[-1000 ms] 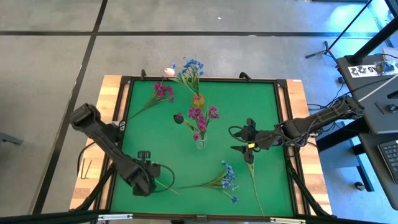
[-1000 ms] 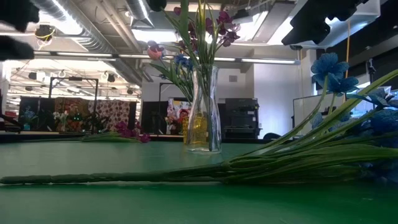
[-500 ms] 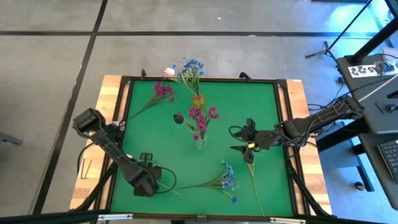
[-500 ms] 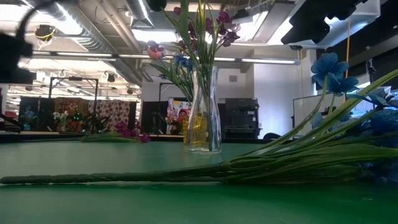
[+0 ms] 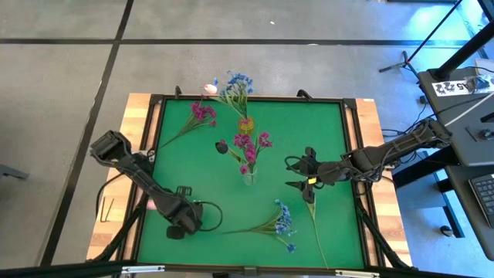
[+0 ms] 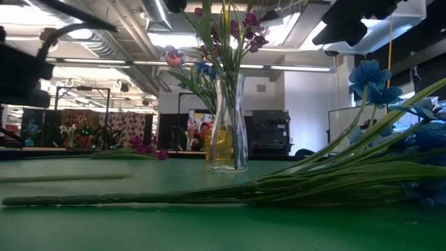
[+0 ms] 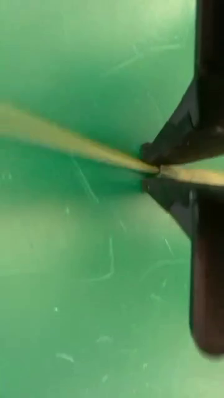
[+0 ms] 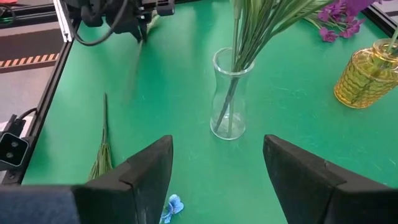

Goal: Sort flowers into vase by color
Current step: Put the pink flower into the yellow vase

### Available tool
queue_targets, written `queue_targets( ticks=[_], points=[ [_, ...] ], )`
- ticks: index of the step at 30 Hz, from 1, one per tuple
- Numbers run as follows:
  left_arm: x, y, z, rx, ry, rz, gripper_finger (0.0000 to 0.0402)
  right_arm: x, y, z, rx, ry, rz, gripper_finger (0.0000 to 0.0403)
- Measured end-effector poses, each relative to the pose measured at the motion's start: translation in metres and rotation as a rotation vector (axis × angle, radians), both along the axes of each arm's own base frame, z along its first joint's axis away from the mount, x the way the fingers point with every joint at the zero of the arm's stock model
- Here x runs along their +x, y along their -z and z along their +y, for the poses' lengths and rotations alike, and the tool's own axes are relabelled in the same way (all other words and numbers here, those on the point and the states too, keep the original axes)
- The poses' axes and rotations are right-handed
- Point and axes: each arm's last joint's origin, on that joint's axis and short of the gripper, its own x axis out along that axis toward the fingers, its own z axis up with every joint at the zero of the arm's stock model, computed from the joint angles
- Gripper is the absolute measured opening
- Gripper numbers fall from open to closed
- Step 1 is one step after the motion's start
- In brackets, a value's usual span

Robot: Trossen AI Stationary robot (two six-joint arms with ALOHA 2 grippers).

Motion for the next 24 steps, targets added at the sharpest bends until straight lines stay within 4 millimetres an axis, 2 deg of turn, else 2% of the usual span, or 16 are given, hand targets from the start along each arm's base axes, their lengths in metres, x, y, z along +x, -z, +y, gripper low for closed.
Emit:
queue_targets(
  ticks=[2, 5, 11, 18, 24],
  points=[
    [0.002, -0.004, 0.004, 0.014, -0.008, 0.018, 0.0011, 0.000, 0.000, 0.000, 0.001, 0.000, -0.003, 0.0250],
    [0.000, -0.013, 0.013, 0.097, -0.021, 0.053, 0.0009, 0.000, -0.001, 0.000, 0.003, 0.000, -0.007, 0.0250],
    [0.001, -0.058, 0.026, 0.138, -0.073, 0.037, 0.0004, 0.001, -0.001, 0.000, 0.001, -0.003, -0.016, 0.0250],
    [0.008, -0.131, 0.044, 0.010, -0.159, -0.156, 0.0003, 0.009, -0.020, 0.006, -0.013, -0.144, -0.192, 0.0250],
    [0.005, -0.200, 0.064, -0.107, -0.233, -0.344, 0.0002, 0.013, -0.054, 0.008, -0.129, -0.219, -0.304, 0.0250]
  ],
)
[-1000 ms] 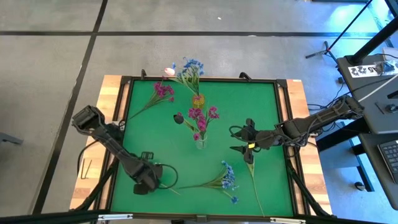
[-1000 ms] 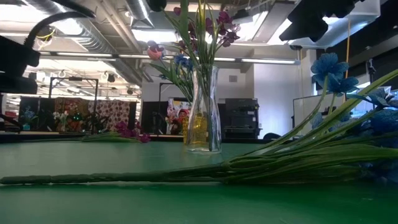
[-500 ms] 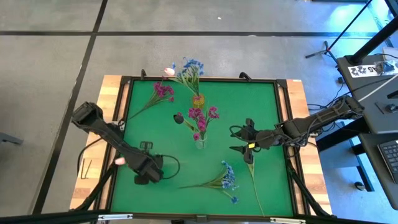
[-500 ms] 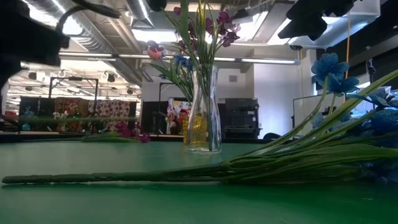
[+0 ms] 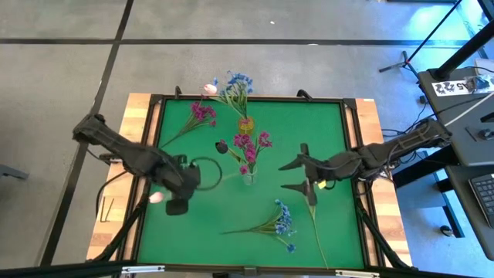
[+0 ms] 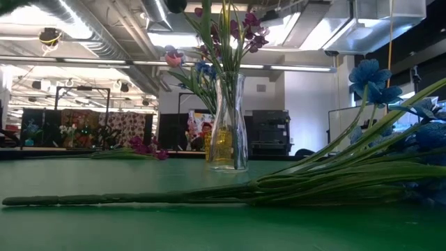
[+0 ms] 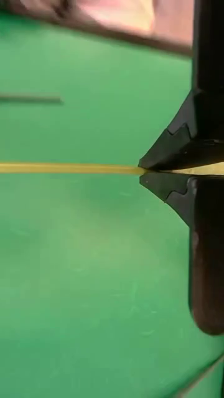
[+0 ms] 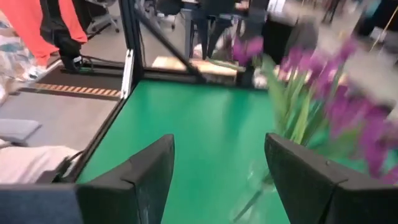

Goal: Sort flowers into vase by color
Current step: Put the pink flower into the yellow vase

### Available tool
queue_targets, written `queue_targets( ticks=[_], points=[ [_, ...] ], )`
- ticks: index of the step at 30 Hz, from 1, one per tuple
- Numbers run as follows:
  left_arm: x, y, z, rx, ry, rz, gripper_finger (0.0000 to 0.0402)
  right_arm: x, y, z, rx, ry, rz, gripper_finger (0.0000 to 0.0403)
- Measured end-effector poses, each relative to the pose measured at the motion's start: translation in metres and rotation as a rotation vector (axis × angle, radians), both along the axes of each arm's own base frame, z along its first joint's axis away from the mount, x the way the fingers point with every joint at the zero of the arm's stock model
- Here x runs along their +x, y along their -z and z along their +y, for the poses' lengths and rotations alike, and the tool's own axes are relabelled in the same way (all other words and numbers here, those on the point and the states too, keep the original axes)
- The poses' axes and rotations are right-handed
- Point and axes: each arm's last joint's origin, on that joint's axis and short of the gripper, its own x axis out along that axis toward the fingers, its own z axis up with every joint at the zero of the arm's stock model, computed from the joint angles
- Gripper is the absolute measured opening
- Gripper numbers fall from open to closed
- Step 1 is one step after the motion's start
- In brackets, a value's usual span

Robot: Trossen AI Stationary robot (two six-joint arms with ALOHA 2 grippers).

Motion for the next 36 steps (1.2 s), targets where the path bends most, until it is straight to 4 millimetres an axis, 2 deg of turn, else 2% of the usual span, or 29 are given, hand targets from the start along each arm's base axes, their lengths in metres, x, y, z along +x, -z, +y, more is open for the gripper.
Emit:
queue_targets(
  ticks=[5, 8, 12, 15, 20, 25, 30, 36],
  points=[
    [-0.005, -0.048, 0.022, -0.038, -0.057, -0.126, 0.0002, 0.004, -0.033, 0.000, -0.187, 0.013, -0.120, 0.0250],
    [-0.009, -0.072, 0.037, -0.047, -0.111, -0.159, 0.0002, 0.013, -0.045, 0.002, -0.334, 0.039, -0.145, 0.0250],
    [-0.018, -0.096, 0.058, -0.045, -0.186, -0.179, 0.0002, 0.029, -0.057, 0.006, -0.536, 0.091, -0.146, 0.0250],
    [-0.020, -0.106, 0.071, -0.049, -0.209, -0.207, 0.0002, 0.046, -0.061, 0.010, -0.691, 0.147, -0.122, 0.0250],
    [-0.016, -0.110, 0.088, -0.099, -0.239, -0.214, 0.0002, 0.080, -0.059, 0.020, -0.951, 0.237, -0.097, 0.0250],
    [0.001, -0.102, 0.098, -0.152, -0.212, -0.181, 0.0002, 0.112, -0.056, 0.021, -1.137, 0.273, -0.101, 0.0250],
    [0.020, -0.095, 0.105, -0.244, -0.167, -0.172, 0.0002, 0.131, -0.059, -0.004, -1.164, 0.381, -0.045, 0.0250],
    [0.029, -0.089, 0.112, -0.276, -0.153, -0.144, 0.0002, 0.136, -0.051, -0.031, -1.148, 0.423, 0.046, 0.0249]
  ],
)
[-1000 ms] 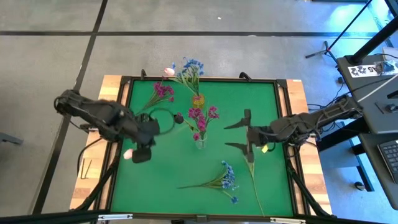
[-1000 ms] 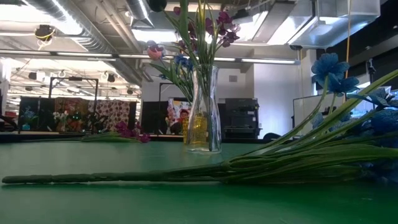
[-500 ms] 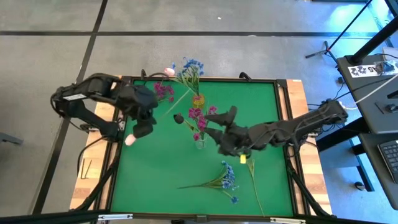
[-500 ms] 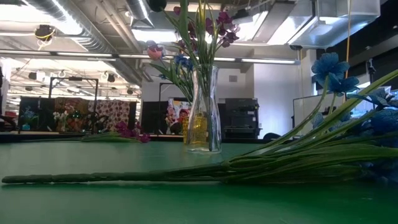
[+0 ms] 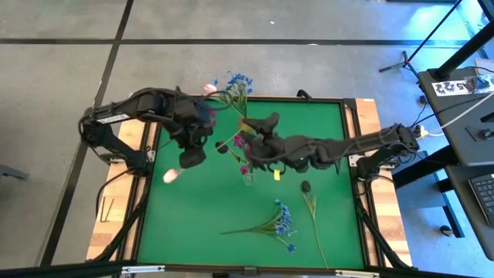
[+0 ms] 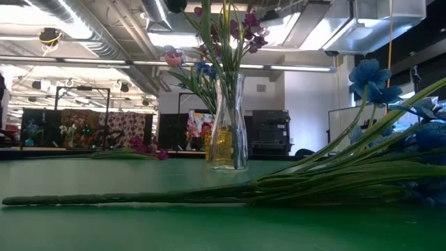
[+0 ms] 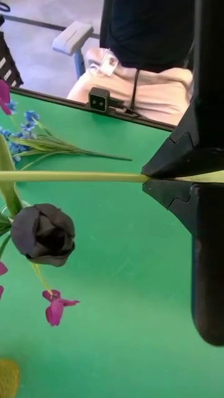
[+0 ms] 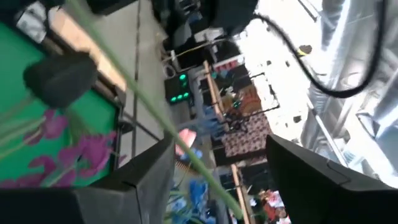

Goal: Sort flowers into vase by color
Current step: Put the pink flower into the yellow vase

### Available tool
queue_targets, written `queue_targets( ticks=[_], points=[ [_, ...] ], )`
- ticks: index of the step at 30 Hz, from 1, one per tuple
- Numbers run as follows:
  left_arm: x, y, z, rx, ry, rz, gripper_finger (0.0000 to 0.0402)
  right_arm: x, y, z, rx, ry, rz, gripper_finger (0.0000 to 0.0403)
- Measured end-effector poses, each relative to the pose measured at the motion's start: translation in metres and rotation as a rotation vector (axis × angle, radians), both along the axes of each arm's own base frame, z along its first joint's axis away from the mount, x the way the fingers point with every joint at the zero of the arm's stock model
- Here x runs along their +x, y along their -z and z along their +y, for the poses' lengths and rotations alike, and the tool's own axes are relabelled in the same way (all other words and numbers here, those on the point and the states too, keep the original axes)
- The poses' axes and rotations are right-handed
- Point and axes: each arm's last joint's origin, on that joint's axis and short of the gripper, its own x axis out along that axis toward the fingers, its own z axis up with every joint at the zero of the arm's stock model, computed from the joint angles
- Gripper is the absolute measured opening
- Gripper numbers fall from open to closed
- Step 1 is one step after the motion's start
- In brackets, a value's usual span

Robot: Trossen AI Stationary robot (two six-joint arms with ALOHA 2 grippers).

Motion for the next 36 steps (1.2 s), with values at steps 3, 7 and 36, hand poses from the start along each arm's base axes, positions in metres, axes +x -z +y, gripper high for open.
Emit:
queue_targets(
  ticks=[3, 7, 36],
  points=[
    [0.000, 0.000, 0.003, -0.005, 0.004, -0.004, 0.0002, 0.001, 0.006, -0.008, 0.019, 0.013, 0.050, 0.0239],
    [0.000, 0.000, 0.008, -0.008, -0.007, -0.005, 0.0003, 0.001, 0.012, -0.014, 0.067, 0.006, 0.073, 0.0213],
    [-0.001, 0.000, 0.009, 0.041, 0.045, -0.021, 0.0047, -0.001, 0.019, -0.014, 0.053, 0.032, 0.148, 0.0018]
  ],
)
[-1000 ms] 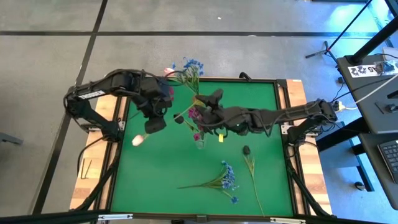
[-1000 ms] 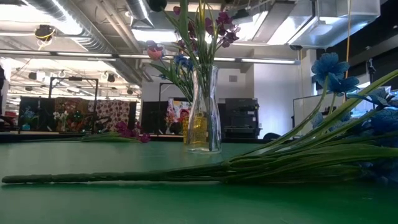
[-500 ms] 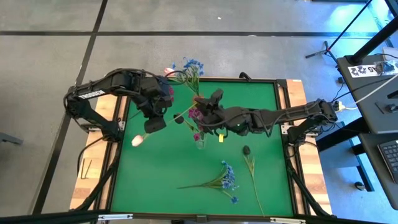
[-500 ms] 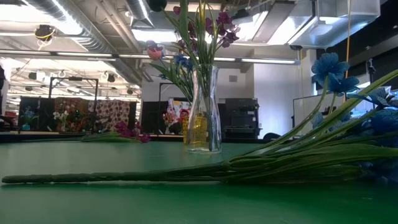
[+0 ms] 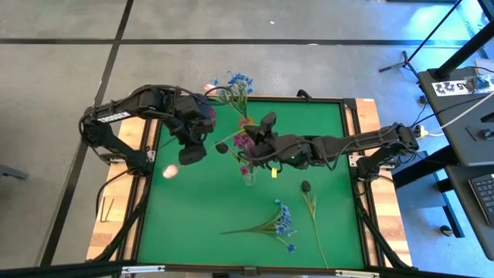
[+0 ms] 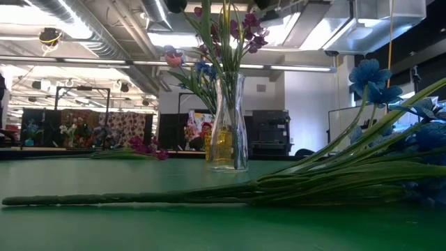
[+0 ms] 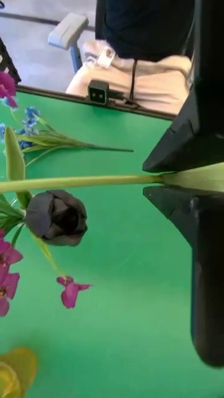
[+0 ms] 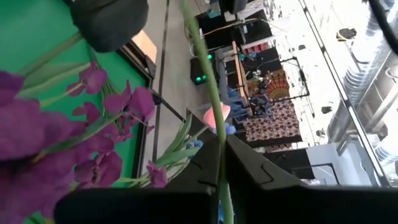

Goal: Sort flowers into vase by color
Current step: Put the pink flower into the yellow vase

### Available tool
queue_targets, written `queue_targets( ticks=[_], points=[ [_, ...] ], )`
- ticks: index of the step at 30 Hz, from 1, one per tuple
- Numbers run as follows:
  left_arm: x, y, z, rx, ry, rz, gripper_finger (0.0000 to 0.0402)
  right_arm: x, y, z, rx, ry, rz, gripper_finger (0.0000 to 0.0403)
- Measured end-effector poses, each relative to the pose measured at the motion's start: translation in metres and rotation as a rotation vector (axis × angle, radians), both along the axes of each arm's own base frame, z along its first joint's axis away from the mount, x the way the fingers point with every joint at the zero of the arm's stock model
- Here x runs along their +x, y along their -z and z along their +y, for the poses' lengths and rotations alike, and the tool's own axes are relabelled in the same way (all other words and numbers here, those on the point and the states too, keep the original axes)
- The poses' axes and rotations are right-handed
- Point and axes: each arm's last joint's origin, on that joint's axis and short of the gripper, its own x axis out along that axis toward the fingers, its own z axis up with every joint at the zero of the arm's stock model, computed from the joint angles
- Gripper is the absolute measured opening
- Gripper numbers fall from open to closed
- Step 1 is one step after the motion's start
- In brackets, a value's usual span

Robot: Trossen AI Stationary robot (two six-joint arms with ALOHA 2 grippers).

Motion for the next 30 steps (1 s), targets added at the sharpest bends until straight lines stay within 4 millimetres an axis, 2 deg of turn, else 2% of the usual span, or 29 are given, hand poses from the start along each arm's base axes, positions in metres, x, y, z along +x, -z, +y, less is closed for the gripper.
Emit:
queue_targets(
  ticks=[4, 8, 12, 17, 20, 24, 27, 30],
  points=[
    [-0.003, -0.003, 0.001, 0.039, 0.000, -0.013, 0.0080, -0.001, 0.000, -0.001, -0.008, 0.032, 0.002, 0.0010],
    [-0.010, -0.022, 0.001, 0.085, -0.022, -0.079, 0.0109, -0.001, 0.000, -0.002, -0.016, 0.063, 0.000, 0.0005],
    [-0.026, -0.060, 0.002, 0.178, -0.041, -0.240, 0.0130, -0.002, 0.000, -0.003, -0.024, 0.104, -0.004, 0.0009],
    [-0.061, -0.115, -0.001, 0.333, -0.069, -0.509, 0.0143, -0.004, -0.002, -0.004, -0.023, 0.153, -0.019, 0.0008],
    [-0.080, -0.135, -0.004, 0.402, -0.081, -0.696, 0.0145, -0.006, -0.005, -0.009, 0.003, 0.191, -0.054, 0.0007],
    [-0.106, -0.148, -0.007, 0.457, -0.080, -0.834, 0.0145, -0.017, -0.016, -0.021, 0.131, 0.203, -0.146, 0.0008],
    [-0.121, -0.151, -0.007, 0.483, -0.109, -0.854, 0.0145, -0.031, -0.028, -0.036, 0.301, 0.137, -0.210, 0.0008],
    [-0.127, -0.150, -0.007, 0.488, -0.117, -0.855, 0.0145, -0.046, -0.040, -0.054, 0.474, 0.072, -0.277, 0.0009]
  ],
)
